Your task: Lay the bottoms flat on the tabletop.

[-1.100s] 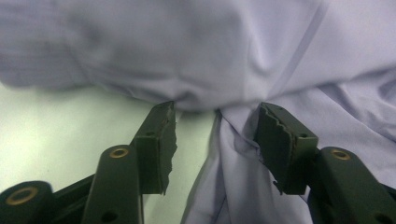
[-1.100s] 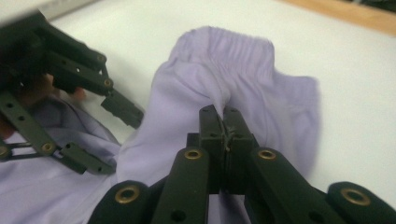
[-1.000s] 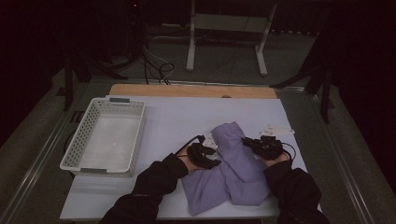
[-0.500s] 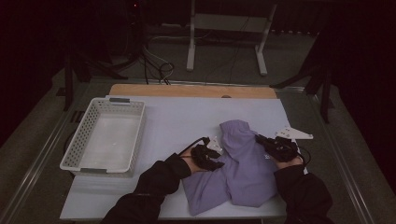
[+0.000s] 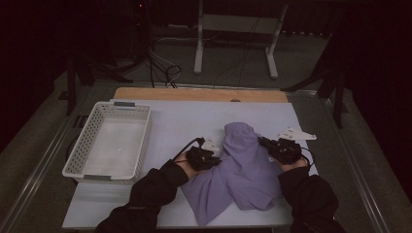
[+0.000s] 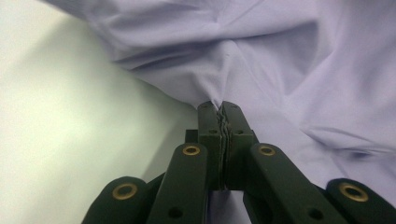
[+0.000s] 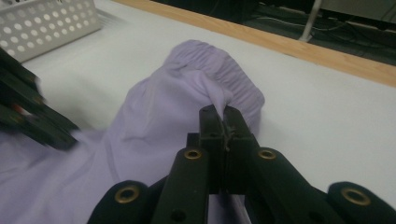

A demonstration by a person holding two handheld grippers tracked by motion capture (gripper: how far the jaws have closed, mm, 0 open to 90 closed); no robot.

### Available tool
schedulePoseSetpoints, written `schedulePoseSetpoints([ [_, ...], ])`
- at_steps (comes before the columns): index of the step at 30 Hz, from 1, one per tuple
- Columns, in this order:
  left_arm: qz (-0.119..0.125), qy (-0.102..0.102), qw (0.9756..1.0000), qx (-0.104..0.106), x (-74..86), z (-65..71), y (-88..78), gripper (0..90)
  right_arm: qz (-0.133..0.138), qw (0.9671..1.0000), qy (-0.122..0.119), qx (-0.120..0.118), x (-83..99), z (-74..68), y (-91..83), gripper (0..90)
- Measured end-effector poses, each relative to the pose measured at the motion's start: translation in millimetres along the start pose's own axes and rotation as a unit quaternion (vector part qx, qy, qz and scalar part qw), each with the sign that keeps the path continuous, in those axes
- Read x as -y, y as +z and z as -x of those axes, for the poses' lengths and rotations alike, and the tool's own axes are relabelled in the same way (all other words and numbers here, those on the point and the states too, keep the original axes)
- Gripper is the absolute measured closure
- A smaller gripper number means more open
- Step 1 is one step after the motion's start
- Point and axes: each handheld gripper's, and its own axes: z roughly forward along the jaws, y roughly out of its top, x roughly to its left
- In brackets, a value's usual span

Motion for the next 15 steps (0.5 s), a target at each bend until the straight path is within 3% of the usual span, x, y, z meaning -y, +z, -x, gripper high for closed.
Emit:
schedulePoseSetpoints([
  [3, 0.0, -0.025, 0.9993, -0.03, 7.8, 0.4, -30.4, 88.6, 0.003, 0.9999, -0.01, 0.006, -9.2, -4.3, 5.1, 88.7],
  [6, 0.002, -0.026, 0.9985, -0.048, 17.1, 9.3, -57.0, 88.5, 0.016, 0.9998, -0.009, 0.012, -16.3, -3.0, 0.7, 88.7],
  [9, 0.008, -0.033, 0.999, -0.028, 25.0, 29.2, -72.6, 88.5, 0.016, 0.9999, -0.007, 0.001, -12.4, -2.3, -6.0, 88.6],
  [10, 0.009, -0.027, 0.9994, -0.017, 27.1, 38.6, -73.5, 88.4, 0.009, 0.9999, -0.004, -0.007, -7.7, -4.1, -6.7, 88.5],
  [15, -0.012, 0.003, 0.9992, 0.037, 33.8, 80.4, -61.2, 87.7, -0.047, 0.9986, -0.015, -0.02, 28.6, -16.9, -4.3, 88.4],
])
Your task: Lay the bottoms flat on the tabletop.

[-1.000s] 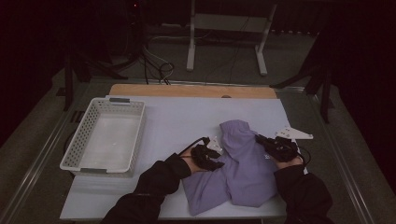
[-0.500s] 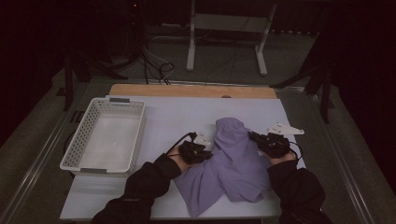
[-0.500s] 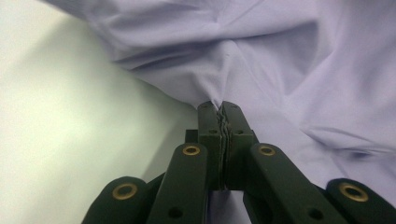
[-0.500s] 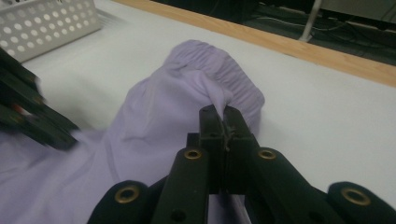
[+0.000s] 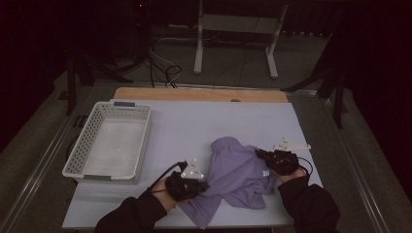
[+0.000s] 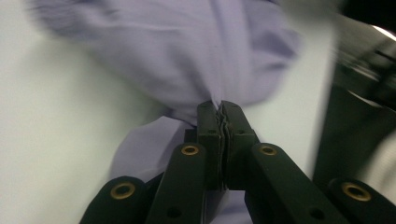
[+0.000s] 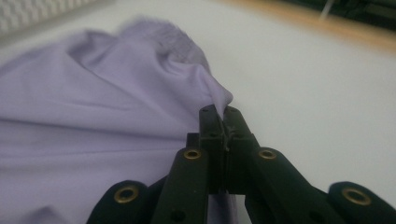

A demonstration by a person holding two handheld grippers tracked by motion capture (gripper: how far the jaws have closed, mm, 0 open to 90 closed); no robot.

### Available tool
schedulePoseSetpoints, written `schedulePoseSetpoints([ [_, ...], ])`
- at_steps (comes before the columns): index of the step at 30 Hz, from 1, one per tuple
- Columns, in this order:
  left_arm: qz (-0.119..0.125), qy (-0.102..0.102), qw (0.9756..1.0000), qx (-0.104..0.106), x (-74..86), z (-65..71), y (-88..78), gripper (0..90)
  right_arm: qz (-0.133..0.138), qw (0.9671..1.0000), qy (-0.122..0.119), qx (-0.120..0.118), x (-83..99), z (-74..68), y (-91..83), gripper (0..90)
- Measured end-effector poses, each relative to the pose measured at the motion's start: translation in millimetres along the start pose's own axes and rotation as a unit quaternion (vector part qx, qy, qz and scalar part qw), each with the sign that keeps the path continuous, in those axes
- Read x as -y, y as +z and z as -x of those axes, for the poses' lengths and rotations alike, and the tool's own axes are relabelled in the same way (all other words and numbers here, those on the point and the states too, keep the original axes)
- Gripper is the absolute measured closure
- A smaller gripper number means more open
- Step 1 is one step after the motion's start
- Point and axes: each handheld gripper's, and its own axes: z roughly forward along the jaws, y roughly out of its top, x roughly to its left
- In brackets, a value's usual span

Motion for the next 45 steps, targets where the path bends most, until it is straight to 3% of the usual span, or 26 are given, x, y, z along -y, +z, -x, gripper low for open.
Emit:
schedulePoseSetpoints([
  [1, -0.005, 0.006, 1.0, 0.005, 1.2, 3.8, 2.8, 87.6, -0.007, 1.0, 0.0, -0.003, 7.6, -1.4, -0.3, 88.4],
  [5, -0.007, -0.002, 0.9997, 0.025, 6.8, 7.0, 11.4, 86.8, -0.033, 0.9994, 0.006, -0.009, 31.2, -3.1, -4.3, 88.4],
  [9, 0.003, -0.016, 0.9995, 0.027, 7.6, -1.1, 7.9, 85.7, -0.049, 0.9987, 0.001, -0.011, 43.2, -9.0, -6.9, 88.3],
  [13, 0.028, -0.035, 0.9983, 0.035, 2.7, -15.1, -3.3, 77.8, -0.058, 0.9981, -0.003, -0.019, 42.7, -12.2, -6.5, 88.0],
  [17, 0.04, -0.039, 0.9984, 0.006, -3.9, -33.4, -10.4, 66.3, -0.05, 0.9983, -0.005, -0.03, 34.4, -11.6, -9.6, 81.3],
  [19, 0.035, -0.05, 0.9981, 0.004, -5.6, -45.8, -8.2, 64.8, -0.04, 0.9984, -0.011, -0.038, 26.8, -8.8, -13.4, 74.1],
  [21, 0.021, -0.059, 0.998, -0.001, -5.6, -59.7, 0.6, 62.4, -0.025, 0.9993, -0.012, -0.027, 16.8, -4.3, -19.5, 68.6],
  [26, -0.009, -0.057, 0.9983, 0.006, -2.2, -69.2, 17.6, 58.2, 0.001, 0.9998, 0.002, -0.021, -7.0, 10.0, -23.0, 63.3],
  [29, -0.028, -0.053, 0.9982, 0.009, 0.7, -72.4, 30.4, 56.5, -0.003, 0.9991, 0.017, -0.038, -12.5, 12.8, -12.1, 53.7],
  [33, -0.046, -0.049, 0.9974, 0.027, 3.1, -75.0, 47.5, 55.4, -0.041, 0.997, 0.034, -0.057, -6.3, 8.3, 14.6, 47.0],
  [34, -0.051, -0.044, 0.9973, 0.029, 2.7, -74.3, 51.3, 54.5, -0.055, 0.9955, 0.037, -0.068, -3.4, 6.4, 20.6, 53.6],
  [35, -0.053, -0.043, 0.9972, 0.031, 2.1, -72.6, 55.1, 54.4, -0.067, 0.9943, 0.029, -0.077, -0.3, 4.0, 24.6, 66.6],
  [36, -0.057, -0.037, 0.9972, 0.031, 1.2, -70.8, 58.4, 52.9, -0.077, 0.9936, 0.017, -0.081, 2.4, 1.7, 26.9, 80.9],
  [37, -0.059, -0.033, 0.9972, 0.032, 0.2, -69.2, 60.8, 52.3, -0.082, 0.9936, 0.012, -0.077, 4.1, 0.0, 27.2, 88.0],
  [40, -0.057, -0.031, 0.9971, 0.041, -3.3, -65.9, 64.5, 51.0, -0.075, 0.9953, 0.023, -0.057, 5.7, 4.2, 17.6, 89.1],
  [42, -0.051, -0.031, 0.9973, 0.043, -6.7, -64.0, 65.3, 50.6, -0.055, 0.9967, 0.035, -0.047, 6.7, 11.5, 5.2, 89.2],
  [45, -0.047, -0.028, 0.9977, 0.039, -12.5, -61.1, 68.2, 49.7, -0.046, 0.998, 0.039, -0.016, 10.8, 21.5, -12.4, 89.2],
])
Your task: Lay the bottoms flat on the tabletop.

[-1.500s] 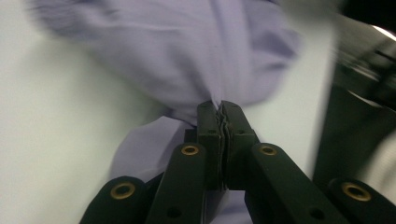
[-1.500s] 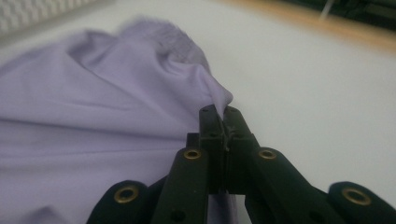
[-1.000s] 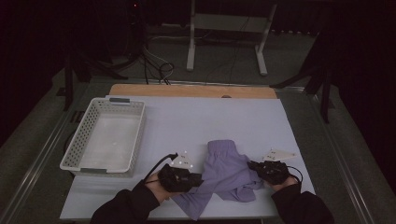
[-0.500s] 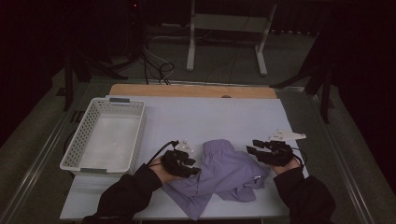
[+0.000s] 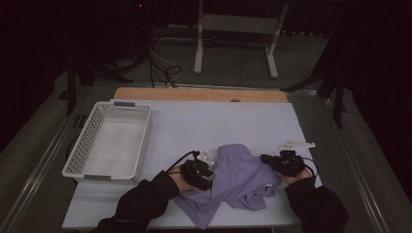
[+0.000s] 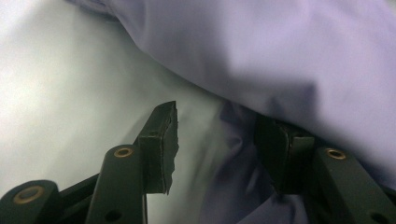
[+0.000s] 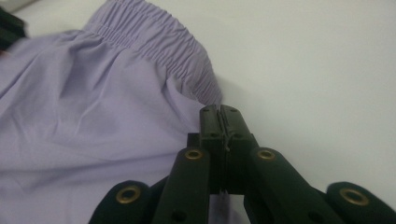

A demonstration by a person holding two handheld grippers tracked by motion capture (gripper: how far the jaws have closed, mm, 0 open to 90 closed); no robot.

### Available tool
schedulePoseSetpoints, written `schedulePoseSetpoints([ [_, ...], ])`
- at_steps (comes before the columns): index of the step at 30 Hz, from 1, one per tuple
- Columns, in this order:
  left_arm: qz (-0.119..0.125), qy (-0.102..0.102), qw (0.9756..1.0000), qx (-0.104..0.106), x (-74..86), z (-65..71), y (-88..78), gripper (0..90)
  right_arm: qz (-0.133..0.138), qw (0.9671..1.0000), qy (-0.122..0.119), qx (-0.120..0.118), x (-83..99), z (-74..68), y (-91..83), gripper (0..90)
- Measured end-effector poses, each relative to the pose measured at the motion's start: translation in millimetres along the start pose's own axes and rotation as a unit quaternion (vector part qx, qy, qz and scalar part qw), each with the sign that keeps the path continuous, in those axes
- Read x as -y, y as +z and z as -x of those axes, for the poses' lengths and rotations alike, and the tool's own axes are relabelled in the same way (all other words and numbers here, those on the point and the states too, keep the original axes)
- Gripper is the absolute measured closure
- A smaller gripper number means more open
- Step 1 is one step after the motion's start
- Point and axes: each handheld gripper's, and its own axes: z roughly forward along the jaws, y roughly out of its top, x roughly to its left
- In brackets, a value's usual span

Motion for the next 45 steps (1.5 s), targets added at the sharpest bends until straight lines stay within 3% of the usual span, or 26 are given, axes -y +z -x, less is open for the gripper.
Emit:
schedulePoseSetpoints([
  [1, -0.002, 0.003, 1.0, 0.002, -1.4, -0.1, 0.5, 49.6, 0.004, 0.9998, 0.005, 0.018, 2.8, 3.2, -6.1, 89.2],
  [4, -0.002, 0.005, 1.0, -0.002, -6.4, 3.0, 6.5, 49.5, 0.009, 0.9989, 0.021, 0.041, 8.8, 10.1, -15.5, 89.2],
  [7, 0.002, 0.009, 0.9999, -0.01, -11.7, 3.3, 13.0, 49.5, 0.007, 0.9985, 0.03, 0.046, 13.6, 13.4, -16.8, 89.1],
  [10, 0.018, -0.004, 0.9997, -0.018, -18.8, -0.2, 17.2, 47.6, 0.004, 0.9983, 0.024, 0.053, 15.0, 12.8, -15.0, 89.1],
  [11, 0.018, -0.003, 0.9996, -0.021, -21.0, -0.9, 18.0, 47.5, -0.002, 0.9972, 0.025, 0.07, 14.5, 12.8, -14.5, 89.2],
  [12, 0.018, -0.003, 0.9996, -0.021, -21.0, -0.9, 18.0, 46.9, -0.002, 0.9972, 0.025, 0.07, 14.5, 12.8, -14.5, 89.2],
  [14, 0.028, -0.001, 0.9992, -0.029, -30.2, -1.0, 21.0, 45.6, -0.006, 0.9924, 0.041, 0.116, 13.2, 17.6, -17.7, 89.2],
  [16, 0.033, 0.0, 0.999, -0.029, -35.2, 0.4, 21.8, 44.6, -0.009, 0.9884, 0.047, 0.144, 13.8, 20.3, -20.3, 89.2],
  [18, 0.031, 0.003, 0.9989, -0.034, -39.5, 1.9, 24.2, 43.8, -0.012, 0.9867, 0.057, 0.151, 16.4, 24.3, -22.2, 89.2],
  [26, 0.047, 0.007, 0.9975, -0.052, -52.8, -3.7, 37.2, 42.4, -0.013, 0.9882, 0.062, 0.14, 19.9, 26.3, -20.5, 89.1],
  [29, 0.041, 0.009, 0.9974, -0.059, -59.7, -6.2, 45.8, 44.2, -0.011, 0.9883, 0.063, 0.138, 19.4, 25.8, -19.6, 89.1],
  [32, 0.041, 0.015, 0.9963, -0.074, -64.2, -6.6, 52.1, 58.0, -0.009, 0.9887, 0.062, 0.136, 20.0, 25.8, -19.5, 89.1],
  [35, 0.051, 0.012, 0.9956, -0.077, -64.4, -8.6, 52.2, 87.6, -0.007, 0.9887, 0.061, 0.136, 20.6, 26.4, -19.5, 89.1],
  [39, 0.049, 0.013, 0.9952, -0.084, -63.0, -11.2, 35.5, 89.1, -0.004, 0.9895, 0.062, 0.13, 20.3, 26.9, -19.3, 89.1],
  [43, 0.047, 0.014, 0.9924, -0.113, -58.1, -16.7, 0.8, 89.4, 0.006, 0.9902, 0.059, 0.127, 13.3, 26.1, -18.7, 89.1],
  [45, 0.046, 0.011, 0.9909, -0.126, -56.1, -20.0, -21.4, 89.4, 0.015, 0.9916, 0.061, 0.113, 4.5, 24.5, -16.9, 89.1],
])
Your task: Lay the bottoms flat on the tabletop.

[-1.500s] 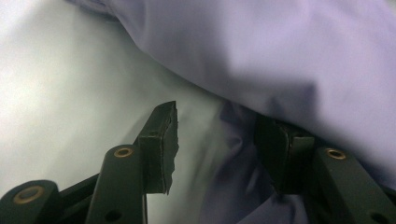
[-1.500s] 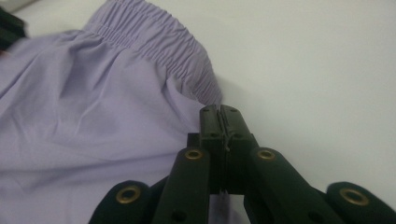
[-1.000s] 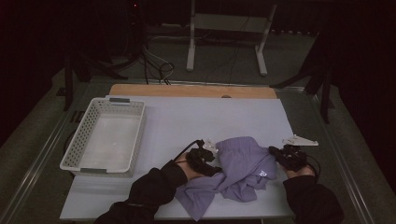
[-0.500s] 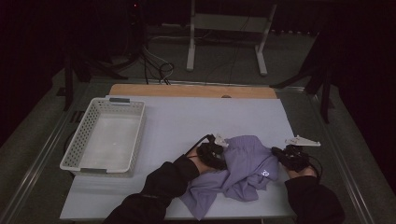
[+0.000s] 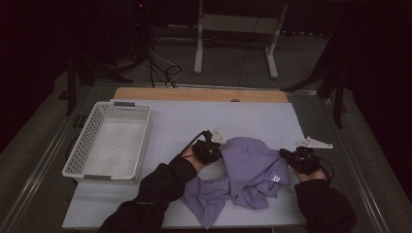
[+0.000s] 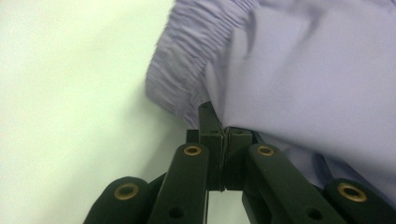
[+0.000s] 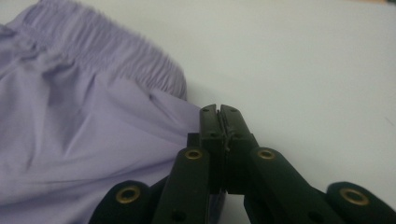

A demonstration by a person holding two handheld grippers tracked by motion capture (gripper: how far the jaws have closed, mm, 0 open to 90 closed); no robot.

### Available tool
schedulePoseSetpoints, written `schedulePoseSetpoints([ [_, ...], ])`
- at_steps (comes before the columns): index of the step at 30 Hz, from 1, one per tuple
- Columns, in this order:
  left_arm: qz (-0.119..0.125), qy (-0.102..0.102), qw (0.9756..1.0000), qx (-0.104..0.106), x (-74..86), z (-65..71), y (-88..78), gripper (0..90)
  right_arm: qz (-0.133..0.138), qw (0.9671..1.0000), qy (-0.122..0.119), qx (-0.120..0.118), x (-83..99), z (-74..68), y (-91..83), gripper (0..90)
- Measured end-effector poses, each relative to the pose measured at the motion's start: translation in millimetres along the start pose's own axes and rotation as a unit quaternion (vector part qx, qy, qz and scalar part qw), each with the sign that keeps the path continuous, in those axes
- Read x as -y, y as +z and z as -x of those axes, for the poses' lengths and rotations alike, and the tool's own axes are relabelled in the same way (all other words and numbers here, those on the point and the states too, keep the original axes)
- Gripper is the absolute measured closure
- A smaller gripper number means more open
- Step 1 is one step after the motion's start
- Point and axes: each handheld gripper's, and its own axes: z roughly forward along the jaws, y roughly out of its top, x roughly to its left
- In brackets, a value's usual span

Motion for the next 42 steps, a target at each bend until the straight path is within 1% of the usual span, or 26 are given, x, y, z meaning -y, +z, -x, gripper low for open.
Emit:
schedulePoseSetpoints([
  [3, 0.015, 0.005, 0.9991, -0.039, -4.1, -10.5, -38.7, 89.4, 0.02, 0.9996, -0.011, -0.016, -20.8, -9.5, 2.9, 89.1],
  [5, 0.018, 0.013, 0.9972, -0.071, -9.9, -14.7, -67.3, 89.3, 0.04, 0.9985, -0.021, -0.03, -39.2, -17.8, 3.1, 89.1],
  [6, 0.029, 0.016, 0.9956, -0.088, -11.5, -14.8, -81.0, 89.3, 0.057, 0.9973, -0.025, -0.04, -48.4, -23.3, 2.2, 89.1],
  [7, 0.033, 0.017, 0.9945, -0.097, -12.1, -15.0, -92.7, 89.3, 0.073, 0.9959, -0.031, -0.043, -56.7, -29.4, 0.7, 89.1],
  [9, 0.02, 0.013, 0.9944, -0.103, -7.9, -14.2, -101.8, 89.2, 0.091, 0.9934, -0.043, -0.055, -66.5, -41.7, -0.2, 89.0],
  [10, 0.002, 0.009, 0.9948, -0.102, -2.7, -13.5, -98.3, 89.1, 0.09, 0.993, -0.054, -0.053, -66.9, -48.5, 2.5, 89.1],
  [11, -0.018, 0.009, 0.9948, -0.1, 4.8, -12.6, -90.7, 89.1, 0.081, 0.9934, -0.069, -0.044, -64.1, -54.2, 7.5, 89.0],
  [12, -0.035, 0.005, 0.9948, -0.095, 13.9, -12.0, -81.1, 89.0, 0.07, 0.9937, -0.076, -0.044, -58.6, -58.2, 13.9, 89.0],
  [14, -0.066, -0.005, 0.9948, -0.077, 33.1, -11.2, -61.0, 88.7, 0.036, 0.9944, -0.083, -0.054, -42.8, -61.9, 29.0, 88.9],
  [16, -0.085, -0.016, 0.9947, -0.054, 47.6, -11.7, -46.2, 88.3, 0.005, 0.9948, -0.085, -0.056, -25.4, -62.7, 40.9, 88.9],
  [18, -0.089, -0.024, 0.9947, -0.044, 55.9, -12.1, -36.9, 88.3, -0.013, 0.9951, -0.077, -0.061, -11.1, -59.0, 47.9, 88.9],
  [21, -0.081, -0.036, 0.9954, -0.036, 60.5, -15.6, -33.3, 86.0, -0.03, 0.995, -0.069, -0.065, -1.6, -54.6, 51.2, 88.4],
  [22, -0.075, -0.038, 0.9959, -0.034, 60.5, -16.5, -34.4, 82.4, -0.031, 0.9951, -0.067, -0.066, -1.0, -54.8, 51.1, 87.8],
  [24, -0.059, -0.045, 0.9965, -0.037, 59.7, -18.3, -38.3, 67.3, -0.025, 0.9951, -0.067, -0.067, -1.8, -53.4, 49.5, 83.9],
  [25, -0.052, -0.047, 0.9968, -0.039, 59.0, -18.5, -40.3, 64.8, -0.021, 0.9953, -0.066, -0.068, -2.7, -53.4, 48.6, 80.0],
  [27, -0.04, -0.05, 0.9972, -0.039, 57.8, -19.3, -44.3, 53.2, -0.009, 0.995, -0.066, -0.075, -5.0, -52.9, 46.7, 67.9],
  [29, -0.028, -0.053, 0.9976, -0.035, 57.1, -21.1, -47.0, 49.0, 0.001, 0.9945, -0.06, -0.086, -7.6, -52.5, 45.1, 55.8],
  [30, -0.029, -0.056, 0.9974, -0.035, 56.7, -22.3, -47.8, 43.4, 0.005, 0.9945, -0.057, -0.087, -8.8, -52.5, 44.6, 51.0],
  [31, -0.028, -0.06, 0.9973, -0.033, 56.4, -23.4, -48.3, 41.3, 0.007, 0.9941, -0.056, -0.092, -9.9, -52.0, 44.0, 47.6],
  [32, -0.02, -0.062, 0.9975, -0.026, 56.2, -24.3, -49.4, 37.7, 0.011, 0.9941, -0.054, -0.093, -10.9, -52.5, 43.7, 41.7],
  [34, -0.009, -0.073, 0.997, -0.022, 55.4, -25.7, -52.2, 30.9, 0.021, 0.9931, -0.054, -0.102, -13.1, -52.9, 42.2, 32.8],
  [36, 0.003, -0.085, 0.9963, -0.008, 54.5, -27.8, -55.7, 23.5, 0.031, 0.9925, -0.053, -0.106, -15.4, -53.1, 40.7, 22.1],
  [37, 0.005, -0.087, 0.9962, -0.003, 53.8, -28.1, -56.9, 20.3, 0.032, 0.991, -0.054, -0.118, -16.7, -53.6, 39.9, 17.4],
  [38, 0.007, -0.087, 0.9962, -0.005, 52.6, -28.2, -58.4, 16.0, 0.032, 0.9904, -0.054, -0.124, -18.3, -53.8, 39.2, 15.5],
  [40, 0.01, -0.082, 0.9965, -0.007, 50.3, -27.6, -62.5, 13.8, 0.035, 0.9902, -0.057, -0.123, -21.3, -55.3, 37.6, 13.2],
  [42, 0.018, -0.087, 0.996, -0.014, 47.3, -26.8, -68.1, 8.6, 0.046, 0.9897, -0.055, -0.124, -24.2, -55.2, 34.3, 13.5],
])
